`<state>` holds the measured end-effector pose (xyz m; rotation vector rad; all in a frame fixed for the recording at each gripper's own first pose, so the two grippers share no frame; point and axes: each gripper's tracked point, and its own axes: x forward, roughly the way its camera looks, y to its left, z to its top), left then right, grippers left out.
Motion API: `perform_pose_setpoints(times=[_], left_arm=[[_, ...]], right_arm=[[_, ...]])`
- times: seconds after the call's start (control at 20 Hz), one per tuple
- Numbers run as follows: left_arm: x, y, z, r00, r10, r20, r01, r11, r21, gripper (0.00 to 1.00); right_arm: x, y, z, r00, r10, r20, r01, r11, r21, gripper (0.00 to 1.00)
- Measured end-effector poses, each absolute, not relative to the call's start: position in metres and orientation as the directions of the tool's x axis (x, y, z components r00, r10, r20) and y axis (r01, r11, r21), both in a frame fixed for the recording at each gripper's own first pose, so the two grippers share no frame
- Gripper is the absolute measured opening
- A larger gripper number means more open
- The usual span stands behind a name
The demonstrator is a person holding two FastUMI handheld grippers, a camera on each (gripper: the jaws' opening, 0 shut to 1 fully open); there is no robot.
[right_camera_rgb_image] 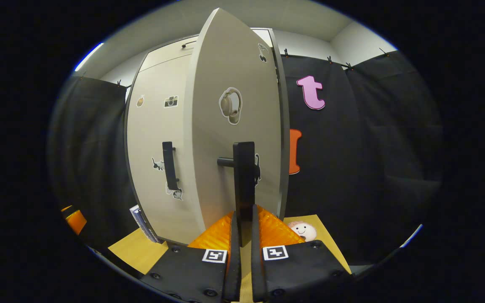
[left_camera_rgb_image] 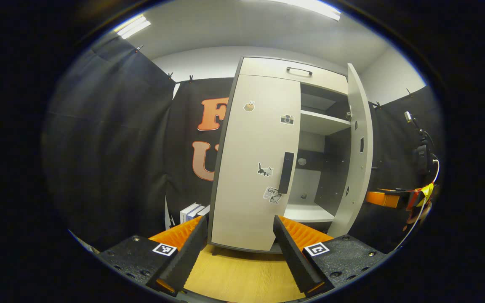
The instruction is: Open the right door of the double-door shoe cabinet with the right hand, and open the left door with the left hand.
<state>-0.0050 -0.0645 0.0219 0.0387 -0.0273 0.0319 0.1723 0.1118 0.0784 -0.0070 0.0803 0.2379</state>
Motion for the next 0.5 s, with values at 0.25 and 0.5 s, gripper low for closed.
perform_pose_setpoints(times=[0.25,0.5], left_arm=[[-0.004,-0.081,0.025,0.999,0.025,0.031,-0.027,0.996,0.080,0.95],[0.008,-0.099,0.021,1.000,0.011,0.018,-0.013,0.996,0.091,0.95]], right_arm=[[0.166,0.100,0.073,0.965,0.245,-0.091,-0.245,0.969,0.008,0.17],[0.166,0.088,0.073,0.967,0.240,-0.088,-0.238,0.971,0.029,0.17]])
